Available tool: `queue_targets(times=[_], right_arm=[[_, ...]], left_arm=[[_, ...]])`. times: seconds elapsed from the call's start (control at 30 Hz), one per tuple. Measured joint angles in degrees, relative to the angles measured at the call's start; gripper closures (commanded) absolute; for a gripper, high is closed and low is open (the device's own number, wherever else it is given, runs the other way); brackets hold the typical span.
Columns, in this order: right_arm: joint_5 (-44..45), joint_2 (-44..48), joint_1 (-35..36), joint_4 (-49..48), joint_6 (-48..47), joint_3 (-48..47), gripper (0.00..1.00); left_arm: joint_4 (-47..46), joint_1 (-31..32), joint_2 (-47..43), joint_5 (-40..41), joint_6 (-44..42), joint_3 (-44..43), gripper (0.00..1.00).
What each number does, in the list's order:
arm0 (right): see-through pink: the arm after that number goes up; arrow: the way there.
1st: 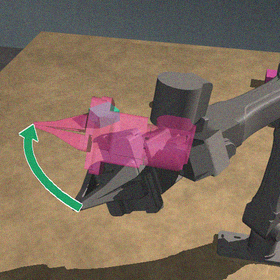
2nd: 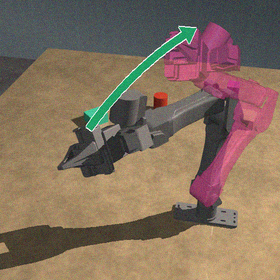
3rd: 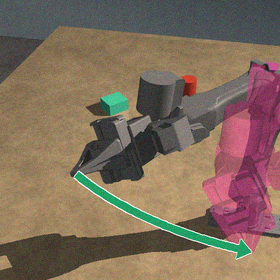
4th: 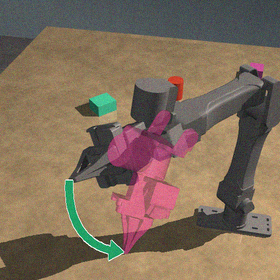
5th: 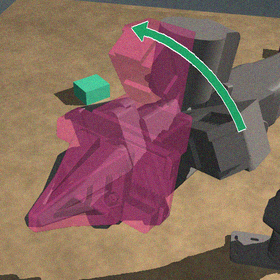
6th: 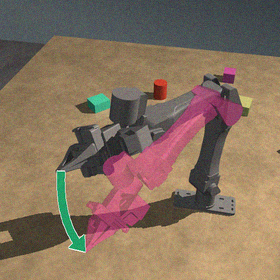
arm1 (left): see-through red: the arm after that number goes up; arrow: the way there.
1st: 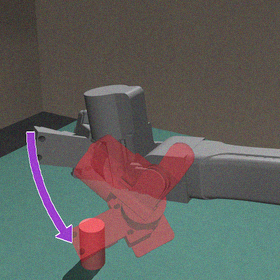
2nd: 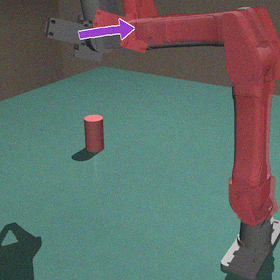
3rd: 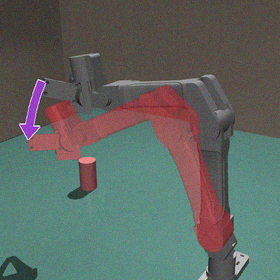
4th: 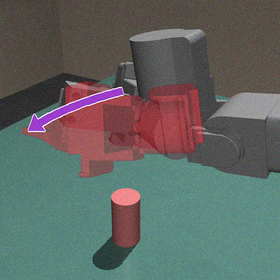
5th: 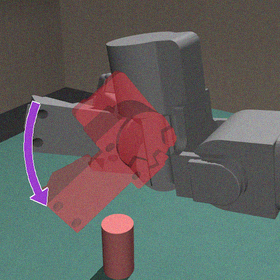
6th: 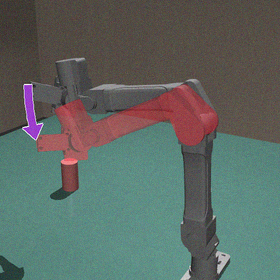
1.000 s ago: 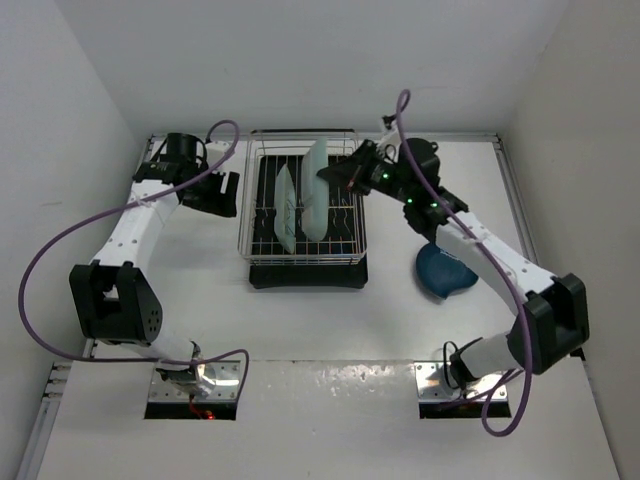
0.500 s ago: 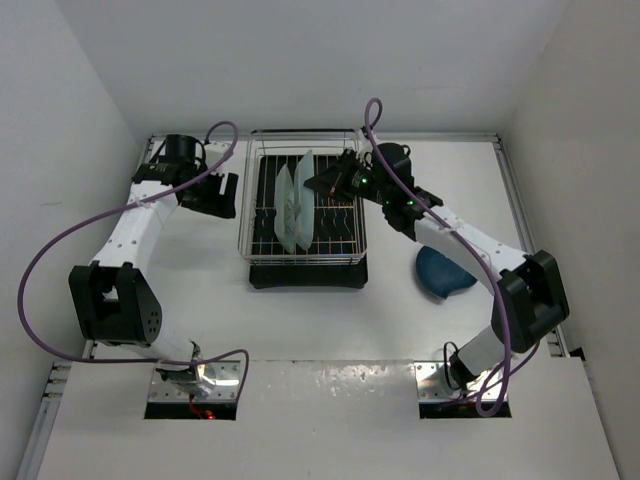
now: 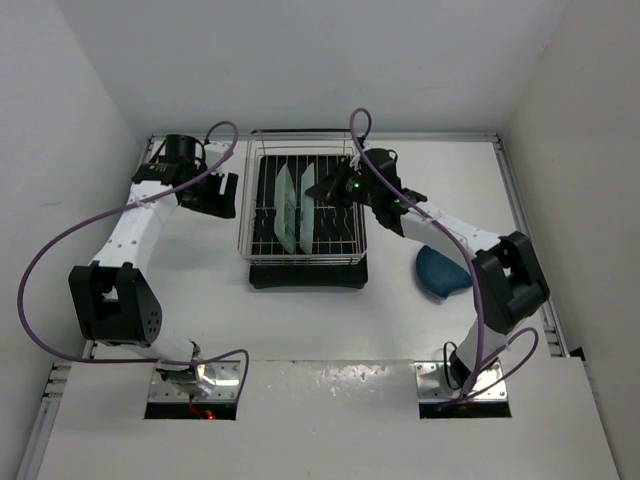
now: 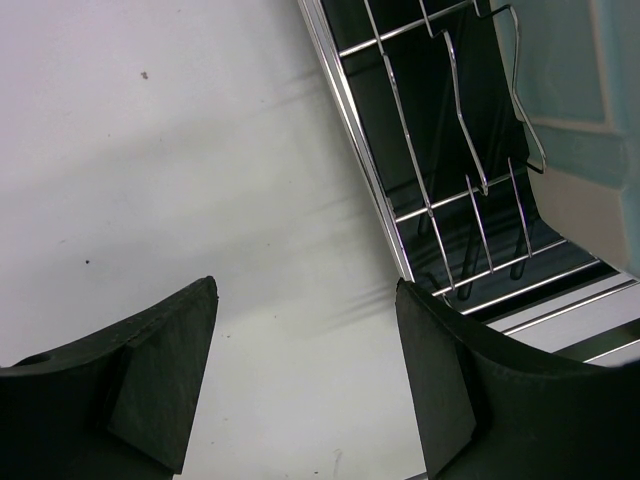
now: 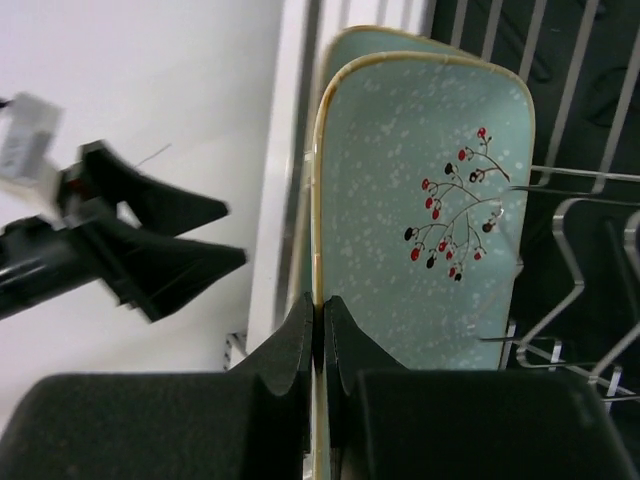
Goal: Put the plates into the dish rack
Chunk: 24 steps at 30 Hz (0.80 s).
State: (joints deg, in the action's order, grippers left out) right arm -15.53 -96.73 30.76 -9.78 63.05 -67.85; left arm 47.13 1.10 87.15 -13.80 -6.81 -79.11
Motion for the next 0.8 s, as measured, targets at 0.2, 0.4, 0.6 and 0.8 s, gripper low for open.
queue_targets(times=[0.2, 0.4, 0.6, 0.8], right_arm=[[0.5, -1.8, -0.9, 1.9, 0.0, 0.0, 1.0], [0.3, -2.4, -1.1, 3.4, -0.5, -1.3, 1.0], [-1.1, -8.3, -1.2, 8.2, -3.1, -9.0, 0.82], [-1.9, -11.3, -1.2, 12.2, -6.1, -15.0, 0.75]], left_arm=[[0.0, 0.0, 0.0, -0.1, 0.0, 0.0, 0.24], [0.0, 0.0, 0.0, -0.2, 0.0, 0.0, 0.24], [0.0, 0.0, 0.0, -0.2, 0.0, 0.0, 0.24], [0.0, 0.0, 0.0, -0.3, 0.0, 0.0, 0.24]])
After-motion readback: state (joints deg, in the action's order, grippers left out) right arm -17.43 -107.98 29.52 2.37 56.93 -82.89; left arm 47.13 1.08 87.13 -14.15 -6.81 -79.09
